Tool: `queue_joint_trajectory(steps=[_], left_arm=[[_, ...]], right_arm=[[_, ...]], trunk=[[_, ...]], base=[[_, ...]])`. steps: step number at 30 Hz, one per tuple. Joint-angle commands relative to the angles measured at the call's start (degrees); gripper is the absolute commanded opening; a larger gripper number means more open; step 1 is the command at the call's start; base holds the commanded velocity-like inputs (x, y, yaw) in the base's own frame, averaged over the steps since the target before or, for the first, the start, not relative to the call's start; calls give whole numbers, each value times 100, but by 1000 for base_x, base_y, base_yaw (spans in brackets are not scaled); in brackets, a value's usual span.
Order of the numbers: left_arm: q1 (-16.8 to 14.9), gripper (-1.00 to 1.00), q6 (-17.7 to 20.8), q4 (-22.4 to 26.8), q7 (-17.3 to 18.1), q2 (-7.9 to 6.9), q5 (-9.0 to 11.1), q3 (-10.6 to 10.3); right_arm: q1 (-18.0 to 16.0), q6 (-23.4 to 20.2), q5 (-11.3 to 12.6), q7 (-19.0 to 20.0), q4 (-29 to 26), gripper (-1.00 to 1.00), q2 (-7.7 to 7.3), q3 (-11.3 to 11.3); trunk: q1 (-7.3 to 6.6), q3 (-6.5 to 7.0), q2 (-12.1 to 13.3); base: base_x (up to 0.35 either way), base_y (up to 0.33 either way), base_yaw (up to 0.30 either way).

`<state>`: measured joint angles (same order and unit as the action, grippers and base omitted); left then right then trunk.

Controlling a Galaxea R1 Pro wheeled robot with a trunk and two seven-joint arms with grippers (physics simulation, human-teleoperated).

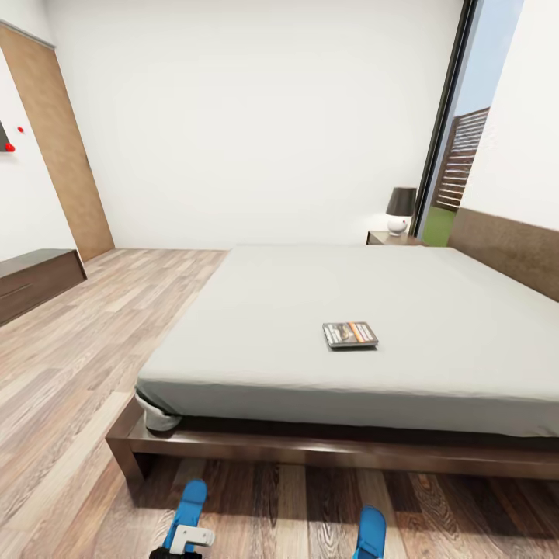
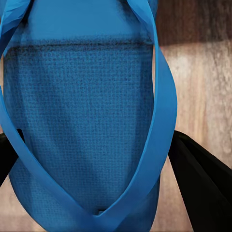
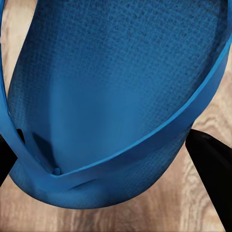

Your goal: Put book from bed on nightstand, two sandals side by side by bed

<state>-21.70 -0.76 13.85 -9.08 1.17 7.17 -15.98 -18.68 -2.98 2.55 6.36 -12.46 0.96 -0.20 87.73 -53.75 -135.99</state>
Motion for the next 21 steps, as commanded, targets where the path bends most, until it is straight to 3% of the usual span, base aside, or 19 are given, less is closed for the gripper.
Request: queue_joint_trajectory(steps=[1,5,7,11,14,17,19,21], left_arm=[[-3,-100,-10,1,-32,-2,58,-52],[-3,-100,-18,3,-37,0,52,-60],[-4,-100,-19,4,-38,-1,50,-61],[-5,-100,-20,4,-40,-2,48,-62],[-4,-100,-21,4,-42,-2,46,-63],[-7,-100,-21,8,-44,-2,46,-63],[-8,-100,-21,11,-46,-2,46,-62],[-7,-100,-21,11,-47,-2,46,-62]], right_arm=[[1,-34,30,12,-12,-100,-4,-10],[3,-51,35,-178,-11,-100,-6,-39],[4,-47,43,-606,-16,-100,4,-42],[-2,-59,55,-1660,-190,-100,64,-21],[-2,-102,43,-2377,-516,-100,216,-11],[-1,-161,20,-3640,-800,-100,448,33],[-3,-262,8,-4281,-909,-100,573,59],[-3,-349,2,-4562,-982,-100,639,70]], trunk=[[21,-23,-44],[109,-95,-204],[153,-131,-284],[241,-203,-445],[307,-257,-565],[373,-311,-685],[395,-329,-725],[395,-329,-725]], base=[[0,0,0],[0,0,0],[0,0,0],[0,0,0],[0,0,0],[0,0,0],[0,0,0],[0,0,0]])
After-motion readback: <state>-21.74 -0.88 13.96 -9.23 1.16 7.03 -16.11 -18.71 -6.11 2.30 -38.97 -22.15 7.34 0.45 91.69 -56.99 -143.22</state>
